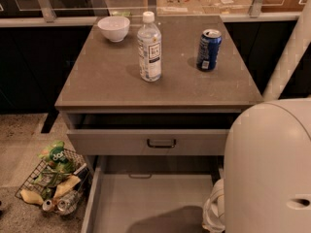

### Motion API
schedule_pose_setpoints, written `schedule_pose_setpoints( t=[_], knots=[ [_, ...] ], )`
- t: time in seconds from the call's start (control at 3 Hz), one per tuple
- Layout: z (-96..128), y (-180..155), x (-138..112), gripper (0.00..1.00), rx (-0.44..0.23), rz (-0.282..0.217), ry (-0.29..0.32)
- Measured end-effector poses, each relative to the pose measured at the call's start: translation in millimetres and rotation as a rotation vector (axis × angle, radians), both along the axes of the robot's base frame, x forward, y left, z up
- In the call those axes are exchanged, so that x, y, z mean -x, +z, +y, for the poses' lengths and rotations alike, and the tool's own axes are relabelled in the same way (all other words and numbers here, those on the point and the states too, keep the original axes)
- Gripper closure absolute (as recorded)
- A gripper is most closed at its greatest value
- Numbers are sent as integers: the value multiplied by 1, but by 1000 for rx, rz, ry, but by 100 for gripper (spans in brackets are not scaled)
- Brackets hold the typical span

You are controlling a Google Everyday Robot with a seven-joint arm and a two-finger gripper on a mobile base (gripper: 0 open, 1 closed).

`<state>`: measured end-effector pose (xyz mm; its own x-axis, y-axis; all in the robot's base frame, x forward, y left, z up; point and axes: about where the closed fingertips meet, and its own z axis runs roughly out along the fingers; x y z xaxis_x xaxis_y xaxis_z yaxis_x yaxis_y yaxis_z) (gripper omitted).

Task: Open middle drawer

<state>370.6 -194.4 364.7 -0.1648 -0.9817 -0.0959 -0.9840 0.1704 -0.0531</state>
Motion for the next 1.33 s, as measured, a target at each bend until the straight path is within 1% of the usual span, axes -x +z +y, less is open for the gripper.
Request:
schedule_pose_setpoints(
  t=[0.67,1.0,1.33],
  knots=[
    [0,-1,1,12,0,2,1],
    [1,-1,1,0,0,3,2],
    [1,-1,1,0,0,4,2]
  ],
)
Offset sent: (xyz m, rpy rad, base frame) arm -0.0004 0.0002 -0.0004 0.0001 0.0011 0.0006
